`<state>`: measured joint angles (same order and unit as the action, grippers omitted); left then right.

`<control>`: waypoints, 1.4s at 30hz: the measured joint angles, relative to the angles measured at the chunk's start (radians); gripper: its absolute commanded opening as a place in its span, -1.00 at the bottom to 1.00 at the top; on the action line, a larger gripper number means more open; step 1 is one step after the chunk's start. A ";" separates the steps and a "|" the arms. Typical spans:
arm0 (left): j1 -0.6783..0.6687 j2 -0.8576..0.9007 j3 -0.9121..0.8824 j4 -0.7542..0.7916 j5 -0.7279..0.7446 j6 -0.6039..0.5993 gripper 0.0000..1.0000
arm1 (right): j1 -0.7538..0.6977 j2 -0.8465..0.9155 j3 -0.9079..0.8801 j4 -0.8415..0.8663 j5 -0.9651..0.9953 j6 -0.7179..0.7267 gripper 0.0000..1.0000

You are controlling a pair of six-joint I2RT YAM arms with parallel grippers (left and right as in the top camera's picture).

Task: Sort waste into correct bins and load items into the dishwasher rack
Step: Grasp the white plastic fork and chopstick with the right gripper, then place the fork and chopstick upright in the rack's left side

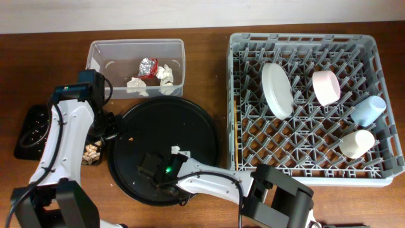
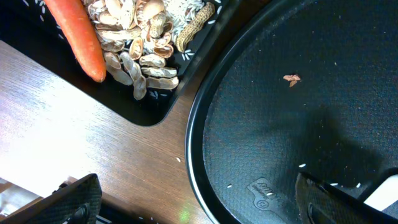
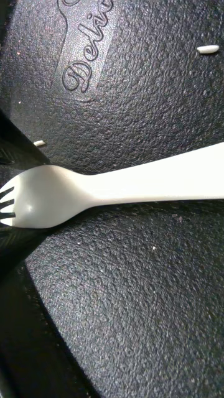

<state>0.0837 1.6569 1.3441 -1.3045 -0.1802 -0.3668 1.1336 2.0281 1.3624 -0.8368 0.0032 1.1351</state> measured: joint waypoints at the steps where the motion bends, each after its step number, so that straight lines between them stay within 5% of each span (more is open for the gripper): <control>1: 0.000 0.000 0.000 0.000 0.000 0.000 0.97 | 0.000 0.000 0.000 0.000 0.002 -0.007 -0.45; 11: 0.000 0.000 0.000 0.000 0.000 0.000 0.97 | -0.019 -0.132 -0.003 -0.098 0.196 -0.079 -0.44; 18: 0.000 0.000 0.000 0.000 0.000 0.000 0.97 | -0.294 -0.447 -0.003 -0.230 0.252 -0.343 -0.44; 24: 0.000 0.000 0.000 0.000 0.000 0.000 0.97 | -0.538 -0.426 -0.030 -0.276 0.254 -0.468 -0.44; 31: 0.000 0.000 0.000 0.000 0.000 0.000 0.97 | -0.559 -0.404 -0.110 -0.174 0.216 -0.507 -0.43; 32: 0.000 0.000 0.000 0.000 0.000 0.000 0.97 | -0.559 -0.404 -0.110 -0.172 0.214 -0.508 -0.19; 38: 0.000 0.000 0.000 0.000 0.000 0.000 0.98 | -0.559 -0.404 -0.111 -0.171 0.209 -0.512 -0.11; 42: -0.005 0.000 0.000 0.000 0.000 0.000 0.98 | -0.559 -0.404 -0.112 -0.177 0.208 -0.491 0.20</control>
<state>0.0784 1.6569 1.3441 -1.3045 -0.1802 -0.3668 0.5747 1.6245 1.2507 -1.0134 0.2108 0.6441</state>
